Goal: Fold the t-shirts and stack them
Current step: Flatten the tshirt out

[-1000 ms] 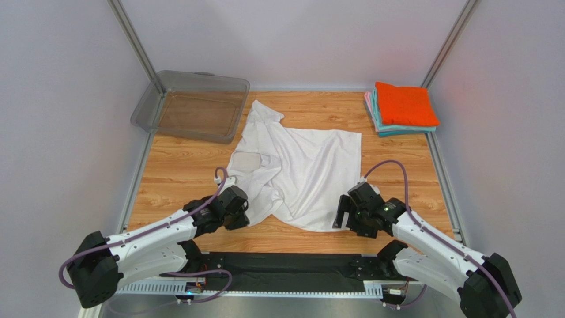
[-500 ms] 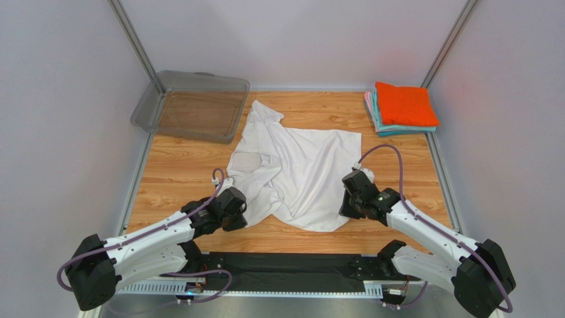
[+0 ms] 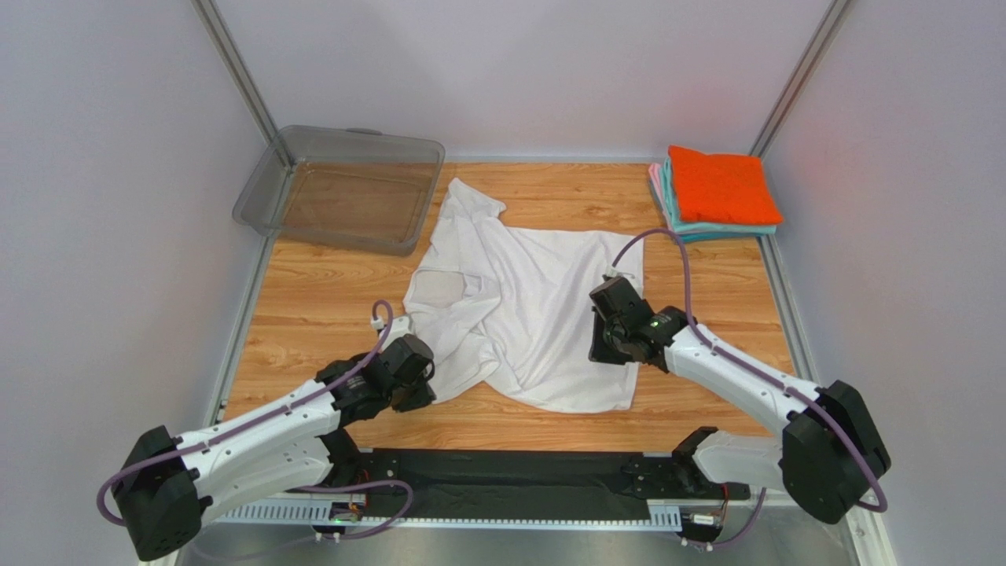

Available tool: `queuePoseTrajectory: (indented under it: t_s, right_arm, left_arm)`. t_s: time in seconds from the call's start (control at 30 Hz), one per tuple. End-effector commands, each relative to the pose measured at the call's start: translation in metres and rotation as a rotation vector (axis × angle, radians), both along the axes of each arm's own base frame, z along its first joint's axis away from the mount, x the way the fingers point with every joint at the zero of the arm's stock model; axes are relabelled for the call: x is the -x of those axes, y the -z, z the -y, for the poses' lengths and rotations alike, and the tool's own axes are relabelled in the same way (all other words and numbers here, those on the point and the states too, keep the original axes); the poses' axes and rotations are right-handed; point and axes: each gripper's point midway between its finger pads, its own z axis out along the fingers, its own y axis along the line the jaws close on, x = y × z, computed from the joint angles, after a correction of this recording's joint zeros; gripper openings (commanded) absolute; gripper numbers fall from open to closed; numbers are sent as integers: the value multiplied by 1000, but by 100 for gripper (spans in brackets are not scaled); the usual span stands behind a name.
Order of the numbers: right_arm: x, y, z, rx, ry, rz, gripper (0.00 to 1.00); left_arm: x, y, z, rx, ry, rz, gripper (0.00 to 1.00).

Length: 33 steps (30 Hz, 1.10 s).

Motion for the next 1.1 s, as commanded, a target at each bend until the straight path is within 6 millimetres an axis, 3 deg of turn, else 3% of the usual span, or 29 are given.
queuePoseTrajectory:
  t_s: [0.0,0.07,0.13,0.17,0.27,0.37,0.5,0.6,0.83,0.93,1.07]
  right_arm:
    - [13,-13,10,8,-17,6,20]
    - [28,-12,18,-11,-8,0,28]
    - [43,-12,26,-38,28,-12,29]
    - [57,1,35,-19,45,-55,30]
    - [76,10,45,-55,108,-80,30]
    - [83,15,37,-149,172,-96,33]
    - [96,36,51,-101,242,-150,33]
    - [96,41,56,-76,257,-153,35]
    - [96,33,55,-68,242,-158,43]
    - [105,41,60,-49,264,-197,43]
    - [99,49,61,-30,268,-180,43]
  left_arm:
    - [0,2,-10,-28,-19,10,0]
    - [0,2,-10,-24,-19,13,0]
    - [-1,2,-10,-25,-16,17,0]
    - [-1,1,-11,-26,-18,18,0]
    - [-2,2,-10,-29,-16,17,0]
    - [-3,2,-9,-30,-10,13,0]
    - [-3,3,-9,-38,-7,5,0]
    - [-4,3,-7,-38,-4,4,0]
    - [-3,5,-6,-45,-3,-13,0]
    - [-4,5,-7,-45,-6,-10,0]
    - [-5,4,-7,-44,-3,-8,0]
